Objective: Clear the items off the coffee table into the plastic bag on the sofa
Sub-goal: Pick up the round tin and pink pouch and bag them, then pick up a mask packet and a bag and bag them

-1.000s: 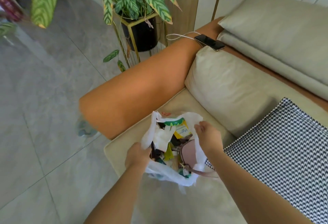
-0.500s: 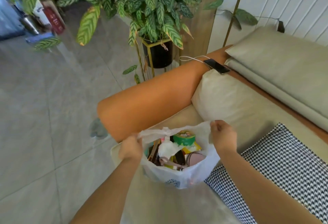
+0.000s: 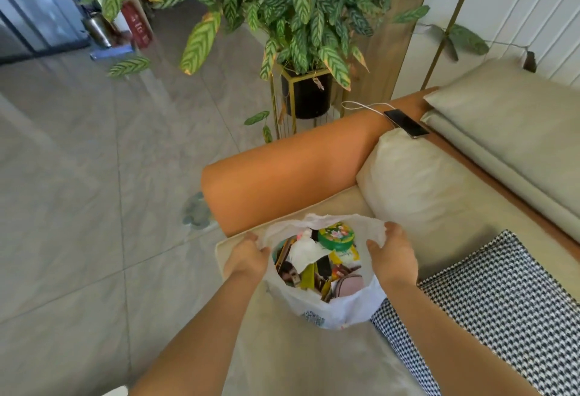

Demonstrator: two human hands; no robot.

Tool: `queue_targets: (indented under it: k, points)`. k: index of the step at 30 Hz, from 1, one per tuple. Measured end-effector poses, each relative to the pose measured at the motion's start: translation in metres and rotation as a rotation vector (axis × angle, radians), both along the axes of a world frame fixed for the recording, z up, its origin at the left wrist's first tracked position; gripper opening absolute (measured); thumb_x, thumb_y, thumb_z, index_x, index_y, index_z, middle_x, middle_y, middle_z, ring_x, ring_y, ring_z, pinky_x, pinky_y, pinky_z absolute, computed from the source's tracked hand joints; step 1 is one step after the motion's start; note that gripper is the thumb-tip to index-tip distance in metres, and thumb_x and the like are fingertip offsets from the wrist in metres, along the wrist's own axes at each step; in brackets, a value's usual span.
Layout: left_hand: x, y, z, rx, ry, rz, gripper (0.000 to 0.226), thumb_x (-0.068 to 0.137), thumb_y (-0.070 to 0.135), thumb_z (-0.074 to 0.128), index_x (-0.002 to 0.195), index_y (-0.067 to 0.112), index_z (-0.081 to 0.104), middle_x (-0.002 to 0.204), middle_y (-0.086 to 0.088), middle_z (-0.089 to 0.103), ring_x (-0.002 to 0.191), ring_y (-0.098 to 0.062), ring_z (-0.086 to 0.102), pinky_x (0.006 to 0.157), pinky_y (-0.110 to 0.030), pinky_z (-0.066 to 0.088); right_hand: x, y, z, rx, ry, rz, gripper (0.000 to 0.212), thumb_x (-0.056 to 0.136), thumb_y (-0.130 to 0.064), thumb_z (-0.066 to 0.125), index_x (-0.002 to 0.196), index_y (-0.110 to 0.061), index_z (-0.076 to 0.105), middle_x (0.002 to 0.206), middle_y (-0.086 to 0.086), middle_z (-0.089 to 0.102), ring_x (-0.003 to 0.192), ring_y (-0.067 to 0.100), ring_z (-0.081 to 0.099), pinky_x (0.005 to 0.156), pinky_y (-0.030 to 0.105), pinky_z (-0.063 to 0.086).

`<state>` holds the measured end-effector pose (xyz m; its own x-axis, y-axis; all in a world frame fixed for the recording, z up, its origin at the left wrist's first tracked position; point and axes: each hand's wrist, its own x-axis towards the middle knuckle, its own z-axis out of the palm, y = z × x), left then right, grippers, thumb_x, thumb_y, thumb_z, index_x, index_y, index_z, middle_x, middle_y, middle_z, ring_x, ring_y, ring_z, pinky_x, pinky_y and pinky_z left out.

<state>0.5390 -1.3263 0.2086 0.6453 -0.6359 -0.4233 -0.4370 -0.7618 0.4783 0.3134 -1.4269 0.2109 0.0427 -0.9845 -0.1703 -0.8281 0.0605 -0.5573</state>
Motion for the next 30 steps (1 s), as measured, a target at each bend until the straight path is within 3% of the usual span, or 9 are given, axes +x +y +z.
queue_targets:
  k: [4,10,15,18,20,23,30]
  points:
    - [-0.004,0.018,0.023,-0.009,-0.004,0.009,0.044,0.094,0.025,0.050,0.137,0.016,0.043,0.122,-0.012,0.061,0.114,-0.027,0.057,0.093,-0.031,0.046,0.007,0.015,0.017,-0.138,0.224,0.113,0.045,0.091,-0.029,0.055,0.133,-0.017,0.045,0.133,0.007,0.048,0.120,0.028,0.046,0.094,0.042,0.041]
    - [-0.016,0.074,0.058,0.067,-0.058,-0.076,0.046,0.095,0.035,0.045,0.138,0.019,0.039,0.123,-0.009,0.061,0.113,-0.028,0.058,0.092,-0.035,0.048,0.036,0.064,0.027,-0.007,0.180,0.352,0.036,0.091,-0.024,0.049,0.126,-0.017,0.051,0.122,0.007,0.058,0.110,0.027,0.055,0.087,0.036,0.044]
    - [-0.011,0.142,0.069,0.185,-0.149,-0.161,0.041,0.095,0.044,0.041,0.124,0.019,0.053,0.124,-0.004,0.060,0.113,-0.024,0.057,0.093,-0.034,0.049,0.078,0.123,0.027,0.037,0.275,0.645,0.026,0.092,-0.029,0.046,0.114,-0.020,0.057,0.113,0.005,0.059,0.108,0.027,0.056,0.081,0.034,0.045]
    - [-0.002,0.183,0.075,0.187,-0.114,-0.077,0.038,0.094,0.043,0.043,0.123,0.021,0.055,0.125,-0.004,0.060,0.115,-0.024,0.057,0.094,-0.033,0.049,0.107,0.155,0.021,0.028,0.299,0.863,0.010,0.093,-0.027,0.044,0.091,-0.025,0.054,0.103,0.002,0.061,0.101,0.024,0.059,0.072,0.030,0.043]
    - [0.004,0.213,0.078,0.193,-0.099,-0.021,0.038,0.094,0.043,0.043,0.122,0.021,0.056,0.124,-0.004,0.061,0.116,-0.025,0.057,0.094,-0.032,0.048,0.127,0.181,0.019,0.069,0.292,0.964,0.019,0.092,-0.024,0.045,0.073,-0.027,0.041,0.090,0.003,0.055,0.099,0.027,0.060,0.069,0.029,0.037]
    - [0.013,0.264,0.076,0.226,-0.090,0.070,0.036,0.093,0.042,0.044,0.119,0.022,0.058,0.126,-0.006,0.060,0.117,-0.026,0.056,0.095,-0.031,0.046,0.155,0.230,0.016,0.085,0.271,1.052,0.014,0.091,-0.025,0.046,0.094,-0.020,0.059,0.102,0.006,0.064,0.103,0.026,0.061,0.078,0.031,0.044]
    - [0.014,0.396,0.066,0.223,-0.036,0.338,0.033,0.092,0.036,0.044,0.115,0.023,0.063,0.122,-0.003,0.063,0.116,-0.023,0.057,0.093,-0.029,0.045,0.201,0.347,0.008,0.014,0.253,1.303,0.025,0.090,-0.035,0.046,0.108,-0.024,0.061,0.111,-0.002,0.067,0.107,0.020,0.061,0.084,0.027,0.044]
